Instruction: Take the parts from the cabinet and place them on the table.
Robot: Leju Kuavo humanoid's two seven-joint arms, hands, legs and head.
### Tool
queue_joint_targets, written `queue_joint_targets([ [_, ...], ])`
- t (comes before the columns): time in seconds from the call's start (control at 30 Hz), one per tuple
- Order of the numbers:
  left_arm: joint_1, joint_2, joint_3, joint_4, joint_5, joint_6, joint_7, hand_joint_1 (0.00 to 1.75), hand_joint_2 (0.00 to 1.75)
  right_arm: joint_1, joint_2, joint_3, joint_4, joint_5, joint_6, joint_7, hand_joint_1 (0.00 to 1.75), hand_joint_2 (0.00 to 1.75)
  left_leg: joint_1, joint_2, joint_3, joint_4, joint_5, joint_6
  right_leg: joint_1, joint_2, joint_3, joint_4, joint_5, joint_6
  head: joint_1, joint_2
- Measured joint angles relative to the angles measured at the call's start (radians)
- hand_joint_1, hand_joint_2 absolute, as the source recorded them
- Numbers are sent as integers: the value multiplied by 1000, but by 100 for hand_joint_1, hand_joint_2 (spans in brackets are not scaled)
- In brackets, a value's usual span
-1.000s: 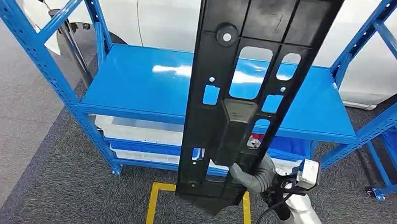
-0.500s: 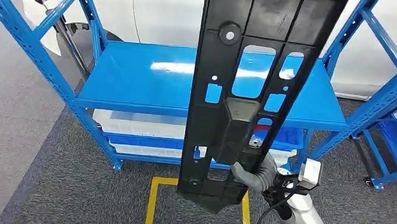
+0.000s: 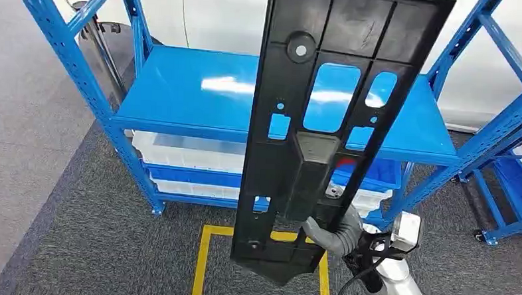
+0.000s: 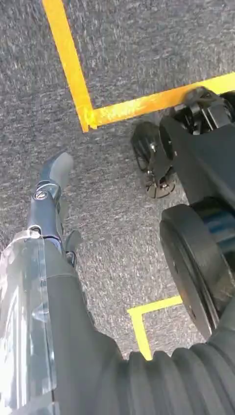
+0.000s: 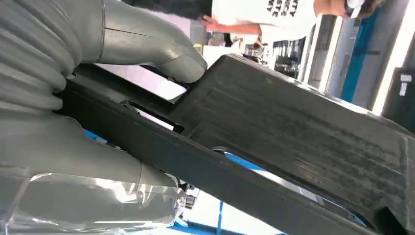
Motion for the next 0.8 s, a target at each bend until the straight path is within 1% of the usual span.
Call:
queue_joint_targets([
  [0.03,2,0,0,0,0,-1,0,0,175,2,0,0,1,0,0,0,175,175,-2,0,-9,1,5,0,-1,0,-32,88,-41,3,0,0],
  [0.07,3,0,0,0,0,-1,0,0,175,2,0,0,2,0,0,0,175,175,-3,1,-18,3,11,0,-1,0,-49,145,-61,4,0,0],
  [0.1,3,0,0,0,0,-1,0,0,175,2,0,0,3,0,0,0,175,175,-4,0,-26,5,15,-1,-1,0,-39,142,-54,4,0,0],
  [0.13,3,0,0,0,0,-1,0,0,175,2,0,0,3,-1,0,0,175,175,-5,0,-32,7,18,-2,0,0,-4,95,-29,0,0,0],
  [0.17,3,0,0,0,0,-1,0,0,175,0,0,0,2,-1,1,0,175,175,-6,0,-35,9,21,-3,0,0,49,12,6,-5,0,0],
  [0.2,3,0,0,0,0,-1,0,0,175,-2,0,0,2,-2,1,0,175,175,-6,-1,-37,10,23,-6,2,0,110,-86,39,-12,0,0],
  [0.23,3,-1,0,0,0,-1,0,0,175,-7,0,0,2,-3,1,0,175,175,-6,0,-38,9,28,-10,6,-1,157,-175,36,-22,0,0],
  [0.27,2,-1,0,0,0,-1,0,0,175,-8,0,0,2,-3,1,0,175,175,-12,0,-40,10,31,-16,13,-2,155,-174,46,-24,0,0],
  [0.37,2,-2,0,0,0,-1,0,0,175,-8,0,0,2,-6,1,0,175,175,-7,1,-42,3,44,-33,18,0,147,-174,56,-39,0,0],
  [0.4,2,-1,0,0,0,-1,0,0,175,-9,0,0,2,-7,1,0,175,175,-12,0,-45,5,45,-40,7,-1,146,-190,71,-48,0,0],
  [0.43,2,-1,0,0,0,-1,1,0,175,-10,-1,0,2,-8,1,0,175,175,-8,-1,-56,24,21,-45,7,-6,144,-195,79,-53,0,0],
  [0.47,2,-1,0,0,0,-1,1,0,175,-11,-2,0,2,-8,1,0,175,175,-7,-1,-75,74,-26,-49,6,-7,137,-195,85,-61,0,0],
  [0.5,3,-1,0,0,0,-1,1,0,175,-11,-2,0,2,-9,1,0,175,175,-5,-1,-104,154,-77,-52,7,-7,128,-194,89,-62,0,0],
  [0.53,2,-1,0,0,1,0,1,0,175,-10,-2,0,2,-8,2,0,175,175,-5,-1,-134,238,-120,-55,8,-8,119,-193,95,-62,0,0],
  [0.57,2,-1,0,0,2,0,1,0,175,-9,-2,0,3,-9,2,0,175,175,-5,-1,-153,300,-146,-58,9,-8,110,-191,100,-62,0,0],
  [0.6,2,-1,0,0,2,0,1,0,175,-9,-2,0,3,-10,2,0,175,175,-5,-1,-148,314,-145,-59,9,-8,101,-187,105,-60,0,0],
  [0.63,2,-1,0,0,2,0,2,0,175,-9,-2,0,3,-10,3,0,175,175,-5,0,-121,280,-126,-59,9,-8,94,-183,107,-59,0,0],
  [0.67,3,0,0,0,2,1,2,0,175,-9,-2,0,3,-11,3,0,175,175,-4,0,-74,210,-93,-57,8,-7,88,-179,109,-56,0,0],
  [0.7,3,1,0,0,2,1,2,0,175,-9,-2,0,3,-11,3,0,175,175,-4,0,-18,118,-58,-55,8,-7,84,-174,110,-54,0,0],
  [0.73,2,2,0,0,3,1,2,0,175,-10,-2,0,3,-11,3,0,175,175,-4,-1,34,29,-41,-51,8,-7,80,-168,111,-52,0,0],
  [0.77,1,1,0,0,3,1,1,0,175,-11,-2,0,3,-11,3,0,175,175,-7,-2,40,1,-53,-43,16,-7,71,-161,113,-45,0,0],
  [0.8,1,1,0,0,3,1,1,0,175,-11,-2,0,3,-11,3,0,175,175,-6,-3,32,7,-46,-34,15,-7,67,-160,118,-40,0,0],
])
